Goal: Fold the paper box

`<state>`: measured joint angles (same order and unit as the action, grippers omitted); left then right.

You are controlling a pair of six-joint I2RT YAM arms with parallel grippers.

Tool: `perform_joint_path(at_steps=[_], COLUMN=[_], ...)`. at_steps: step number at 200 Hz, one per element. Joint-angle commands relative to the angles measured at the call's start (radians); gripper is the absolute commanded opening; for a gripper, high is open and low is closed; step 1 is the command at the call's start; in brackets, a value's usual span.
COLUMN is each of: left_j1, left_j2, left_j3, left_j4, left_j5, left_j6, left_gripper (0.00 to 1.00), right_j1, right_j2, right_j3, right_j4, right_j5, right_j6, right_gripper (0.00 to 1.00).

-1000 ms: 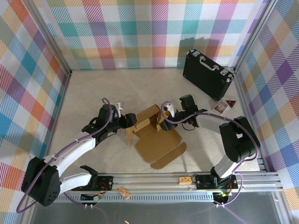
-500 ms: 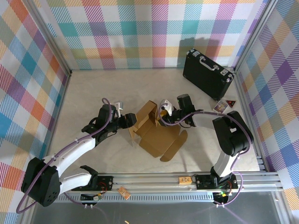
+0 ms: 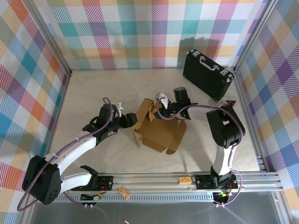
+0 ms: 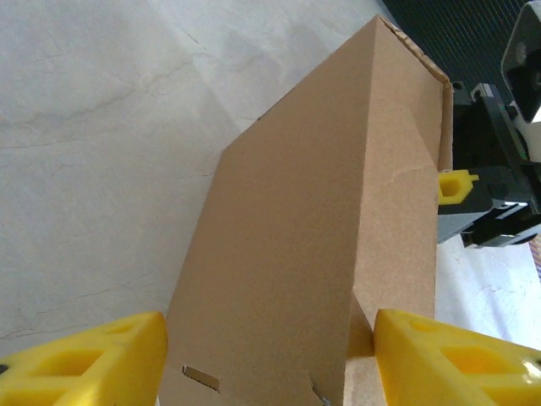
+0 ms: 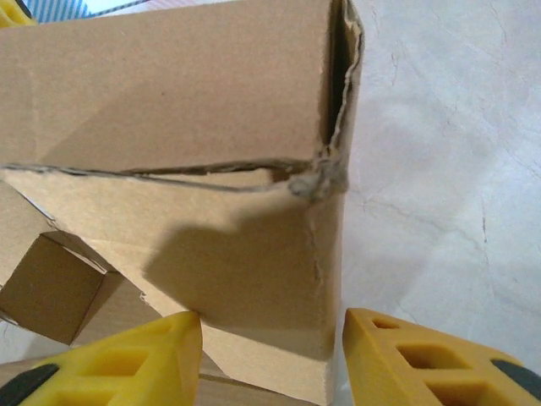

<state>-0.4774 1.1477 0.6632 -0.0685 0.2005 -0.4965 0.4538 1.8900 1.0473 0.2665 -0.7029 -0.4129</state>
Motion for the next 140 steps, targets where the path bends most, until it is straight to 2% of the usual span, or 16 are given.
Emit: perform_joint_path(at_steps=[1, 35, 54, 83, 118, 140], left_j1=[-0.012, -0.012, -0.011, -0.01, -0.012, -0.011], left_j2=[0.035, 0.044, 0.058, 0.074, 0.078, 0.077], left_j3=[-0.018, -0.004, 0.007, 0.019, 0.023, 0.018], left_j4=[-0.118, -0.119, -0.119, -0.12, -0.123, -0.118], left_j5=[-0.009, -0.003, -0.003, 0.003, 0.009, 0.013], left_j6=[0.039, 0.041, 0.042, 0.048, 0.055, 0.058], left_gripper=[0.65, 0.65, 0.65, 0.65, 0.65, 0.65], right_j1=[0.003, 0.005, 0.005, 0.006, 0.008, 0.011], right_j2=[0.019, 0.055, 0.078, 0.093, 0.131, 0.143], right_j3=[0.025, 0.068, 0.125, 0.135, 0.228, 0.267], right_j4=[0.023, 0.029, -0.025, 0.007, -0.094, -0.13], right_j5=[-0.079, -0.129, -0.145, -0.194, -0.241, -0.222], right_j6=[-0.029, -0.013, -0.014, -0.028, -0.065, -0.115], right_gripper=[0.46, 0.45, 0.45, 0.44, 0.43, 0.44])
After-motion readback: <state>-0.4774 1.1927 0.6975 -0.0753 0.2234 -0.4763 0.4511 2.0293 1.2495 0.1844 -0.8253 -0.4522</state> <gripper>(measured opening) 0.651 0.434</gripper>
